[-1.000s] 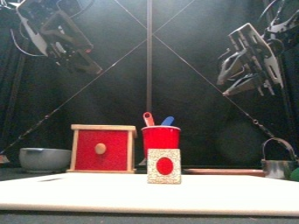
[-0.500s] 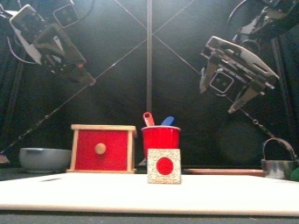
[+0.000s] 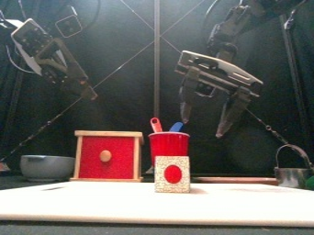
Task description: Place sushi roll upright
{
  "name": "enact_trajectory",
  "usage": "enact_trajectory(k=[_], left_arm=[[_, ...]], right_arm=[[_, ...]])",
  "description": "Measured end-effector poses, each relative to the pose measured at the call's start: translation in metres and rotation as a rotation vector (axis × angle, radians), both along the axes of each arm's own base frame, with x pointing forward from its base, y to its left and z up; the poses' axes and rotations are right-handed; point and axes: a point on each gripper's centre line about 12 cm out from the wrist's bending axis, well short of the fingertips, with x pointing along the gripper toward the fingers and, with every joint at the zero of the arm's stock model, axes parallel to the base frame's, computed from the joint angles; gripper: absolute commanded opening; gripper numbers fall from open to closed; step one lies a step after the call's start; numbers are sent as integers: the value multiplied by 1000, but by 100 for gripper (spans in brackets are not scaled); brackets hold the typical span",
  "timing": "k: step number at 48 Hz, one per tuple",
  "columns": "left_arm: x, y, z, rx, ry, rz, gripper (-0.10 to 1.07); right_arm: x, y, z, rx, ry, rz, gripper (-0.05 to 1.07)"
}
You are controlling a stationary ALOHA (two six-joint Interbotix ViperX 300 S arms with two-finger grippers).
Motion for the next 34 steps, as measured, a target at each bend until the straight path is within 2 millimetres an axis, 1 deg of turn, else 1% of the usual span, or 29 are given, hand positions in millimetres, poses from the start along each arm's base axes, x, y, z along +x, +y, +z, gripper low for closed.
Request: enact_trajectory(k=[4,11,19,24,27,30,34], left_arm=[[-1,2,-2,-1,6,7,99],[-2,4,-3,-1,7,19,99],[-6,5,-9,-8,25,26,98],[-7,5,-11,-19,28,29,99],[-8,5,-12,-20,30,28,99],[-8,5,-13,-22,32,29,99],[-8,4,-13,-24,30,25,99]], right_arm=[[13,1,-6,-12,5,-18,94],[29,4,-19,-24,25,-25,94],[45,7,-42,-30,65,-21,94],[55,8,-48,-31,74,-23,94],[59,8,-48,-33,74,-23,94],[63,9,-48,-36,82,-23,94],[62,10,-50,-35,117,-31,94]])
